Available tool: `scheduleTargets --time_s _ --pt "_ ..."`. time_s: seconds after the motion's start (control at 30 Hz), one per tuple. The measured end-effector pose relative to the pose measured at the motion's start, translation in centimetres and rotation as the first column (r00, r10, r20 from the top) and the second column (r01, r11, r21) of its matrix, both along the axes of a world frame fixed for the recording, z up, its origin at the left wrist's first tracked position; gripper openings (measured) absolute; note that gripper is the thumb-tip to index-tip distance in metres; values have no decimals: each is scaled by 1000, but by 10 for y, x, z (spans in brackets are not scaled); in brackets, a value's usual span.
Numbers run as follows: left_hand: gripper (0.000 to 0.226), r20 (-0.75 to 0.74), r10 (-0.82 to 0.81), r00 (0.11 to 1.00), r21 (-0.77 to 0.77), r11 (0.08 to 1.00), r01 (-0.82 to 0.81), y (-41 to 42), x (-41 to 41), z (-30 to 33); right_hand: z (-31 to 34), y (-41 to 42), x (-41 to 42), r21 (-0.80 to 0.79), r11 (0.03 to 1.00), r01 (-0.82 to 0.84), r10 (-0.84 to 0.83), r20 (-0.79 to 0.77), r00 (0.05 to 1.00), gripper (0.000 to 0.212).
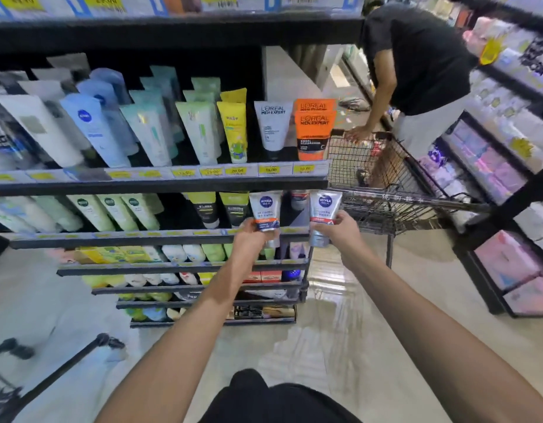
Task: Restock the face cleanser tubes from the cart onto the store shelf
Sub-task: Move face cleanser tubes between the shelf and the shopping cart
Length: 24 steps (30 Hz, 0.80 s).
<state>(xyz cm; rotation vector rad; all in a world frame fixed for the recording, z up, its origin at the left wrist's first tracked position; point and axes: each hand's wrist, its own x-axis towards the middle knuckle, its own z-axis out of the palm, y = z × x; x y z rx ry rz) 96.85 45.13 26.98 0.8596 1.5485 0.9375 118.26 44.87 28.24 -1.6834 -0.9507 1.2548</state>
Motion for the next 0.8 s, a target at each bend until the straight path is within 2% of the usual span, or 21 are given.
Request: scheduleTargets --time_s 0.03,0.1,0.17,0.2,0.33,0.43,0.63,0.8 --pt "23 46 39 998 5 999 -39 10 3 0 -1 7 1 6 1000 -9 9 13 1000 39" --pt "18 -15 18 1000 64 998 -17 28 7 -4 -5 22 3 36 999 -21 20 31 999 41" --pt "36 -157 -25 987 85 996 39 40 12 -10 -8 34 2 59 998 -26 23 51 998 42" --pt "37 -177 -22 984 98 994 40 44 13 -12 -11 40 2 70 997 -31 26 64 998 42" --pt "41 -140 31 990 217 976 0 58 18 -28 -21 59 -1 123 992 -34 19 124 992 45" --pt "46 -205 26 978 268 963 31 67 21 -41 -30 67 -4 171 984 -48 22 154 988 45" --pt "52 -339 44 940 292 954 61 73 24 -49 -54 81 -14 224 972 -69 26 191 981 43" --pt "51 -505 34 863 292 947 134 73 22 -55 -71 86 -20 232 965 -122 57 270 961 55"
